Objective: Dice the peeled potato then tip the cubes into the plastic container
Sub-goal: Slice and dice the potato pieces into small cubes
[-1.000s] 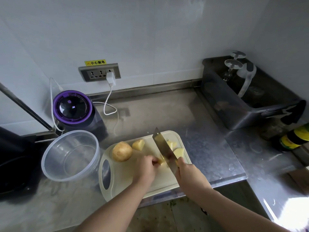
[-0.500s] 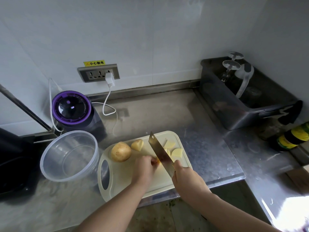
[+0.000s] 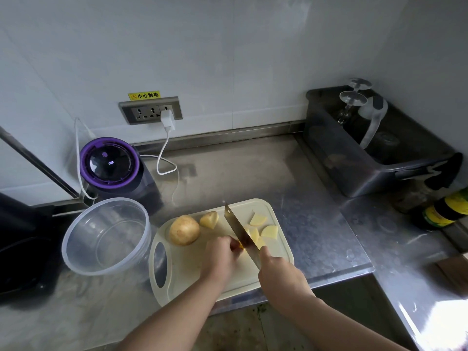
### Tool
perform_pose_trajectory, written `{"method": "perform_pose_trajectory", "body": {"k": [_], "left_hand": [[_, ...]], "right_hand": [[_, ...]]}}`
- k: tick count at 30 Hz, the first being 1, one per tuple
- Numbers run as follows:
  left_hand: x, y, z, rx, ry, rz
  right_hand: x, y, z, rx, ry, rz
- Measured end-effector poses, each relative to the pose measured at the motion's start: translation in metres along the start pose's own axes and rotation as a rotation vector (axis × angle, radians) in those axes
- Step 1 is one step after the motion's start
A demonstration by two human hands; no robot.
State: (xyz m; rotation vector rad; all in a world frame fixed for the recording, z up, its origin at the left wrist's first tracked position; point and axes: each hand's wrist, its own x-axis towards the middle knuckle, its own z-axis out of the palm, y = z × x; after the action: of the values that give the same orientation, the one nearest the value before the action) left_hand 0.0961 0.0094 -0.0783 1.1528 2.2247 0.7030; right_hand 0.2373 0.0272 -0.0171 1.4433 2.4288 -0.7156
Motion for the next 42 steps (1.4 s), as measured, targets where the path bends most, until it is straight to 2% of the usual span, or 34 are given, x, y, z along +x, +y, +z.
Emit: {"method": "perform_pose_trajectory", "body": {"k": [9,20,24,28,30,33,35,36,38,42], "left_hand": [[0.0,0.0,-0.002,0.09,0.01,0.017],[-0.001,0.001,-0.003,0.039,0.035,0.069],[-0.002,0.001,-0.006,0.067,0.01,0.111],[0.0,-0.002,-0.018,0.027,-0.03,0.099],[-0.002,-0.002,-0.034,-0.024,0.043,0.104],[-0.009,0.004,-0.068,-0.188,0.316,0.163],[-0.011,0.011,-0.089,-0.263,0.455,0.256],[-0.01,0.016,-0.098,-0.249,0.464,0.326],[-0.007,0.028,-0.11,-0.134,0.331,0.48],[0.006,0.044,-0.103,0.172,-0.181,0.599]], "right_hand": [[0.009,-0.003,0.013,-0.019,-0.041,0.026],[0.014,0.01,-0.016,0.223,-0.061,0.047],[0.01,0.018,-0.034,0.22,-0.046,-0.002],[0.012,0.026,-0.045,0.083,0.004,-0.051],[0.011,0.03,-0.049,-0.035,0.053,-0.094],[0.007,0.034,-0.054,-0.187,0.102,-0.126],[0.007,0.037,-0.056,-0.251,0.126,-0.152],[0.007,0.038,-0.056,-0.282,0.137,-0.165],[0.008,0.041,-0.056,-0.341,0.148,-0.186],[0.013,0.042,-0.057,-0.386,0.2,-0.248]]}}
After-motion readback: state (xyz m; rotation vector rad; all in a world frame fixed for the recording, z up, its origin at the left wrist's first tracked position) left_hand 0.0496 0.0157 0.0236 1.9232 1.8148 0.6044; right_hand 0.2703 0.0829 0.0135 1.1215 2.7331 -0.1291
